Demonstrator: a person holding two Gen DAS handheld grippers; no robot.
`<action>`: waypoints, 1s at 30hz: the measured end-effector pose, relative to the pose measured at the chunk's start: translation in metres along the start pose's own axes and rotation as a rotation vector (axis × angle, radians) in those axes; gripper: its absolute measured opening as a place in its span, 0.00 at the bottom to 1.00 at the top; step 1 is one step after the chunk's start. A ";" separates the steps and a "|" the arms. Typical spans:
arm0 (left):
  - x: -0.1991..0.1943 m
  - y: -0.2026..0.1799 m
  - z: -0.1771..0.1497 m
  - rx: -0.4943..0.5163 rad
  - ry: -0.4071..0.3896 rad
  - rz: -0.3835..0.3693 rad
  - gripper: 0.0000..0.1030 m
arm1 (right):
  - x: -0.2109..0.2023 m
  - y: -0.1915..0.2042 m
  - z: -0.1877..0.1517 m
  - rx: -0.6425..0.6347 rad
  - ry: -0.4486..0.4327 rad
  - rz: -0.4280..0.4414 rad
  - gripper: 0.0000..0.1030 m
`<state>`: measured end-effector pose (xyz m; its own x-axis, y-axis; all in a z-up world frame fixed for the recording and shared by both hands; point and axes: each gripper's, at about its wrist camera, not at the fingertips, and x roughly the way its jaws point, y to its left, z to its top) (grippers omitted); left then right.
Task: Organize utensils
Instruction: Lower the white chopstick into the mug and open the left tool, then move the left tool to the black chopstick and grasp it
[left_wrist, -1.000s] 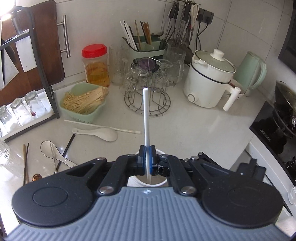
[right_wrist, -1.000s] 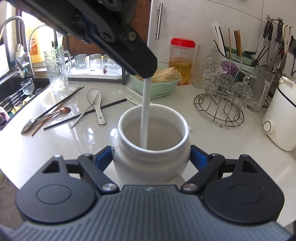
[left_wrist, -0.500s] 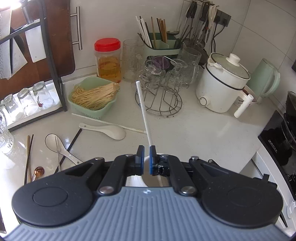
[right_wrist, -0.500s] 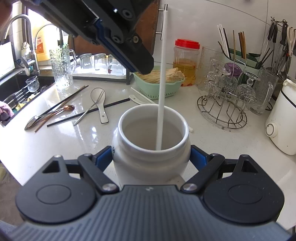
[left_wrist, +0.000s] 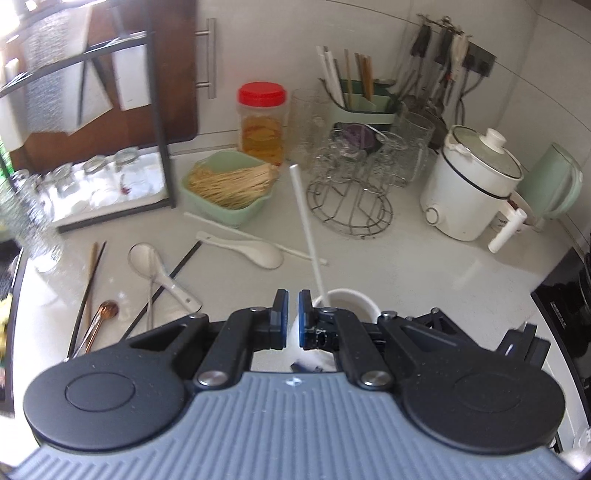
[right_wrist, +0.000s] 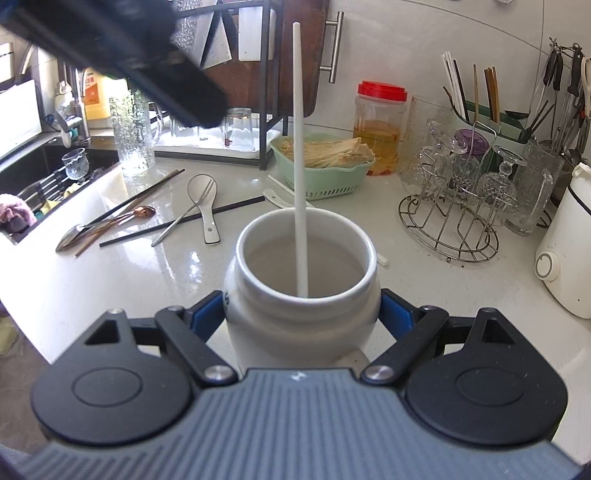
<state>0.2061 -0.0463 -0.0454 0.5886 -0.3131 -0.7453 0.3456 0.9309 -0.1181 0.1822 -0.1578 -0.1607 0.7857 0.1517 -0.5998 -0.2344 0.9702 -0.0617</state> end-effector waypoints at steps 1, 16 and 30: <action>-0.002 0.001 -0.003 -0.011 -0.002 0.010 0.04 | 0.000 -0.001 0.000 -0.003 -0.001 0.003 0.88; -0.029 0.012 -0.051 -0.143 -0.002 0.136 0.04 | -0.003 -0.008 -0.006 -0.031 -0.029 0.040 0.88; -0.057 0.020 -0.112 -0.288 0.024 0.270 0.04 | -0.005 -0.010 -0.010 -0.045 -0.044 0.064 0.88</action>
<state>0.0979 0.0109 -0.0788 0.6115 -0.0487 -0.7897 -0.0402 0.9949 -0.0925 0.1748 -0.1703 -0.1646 0.7926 0.2220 -0.5678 -0.3096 0.9489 -0.0611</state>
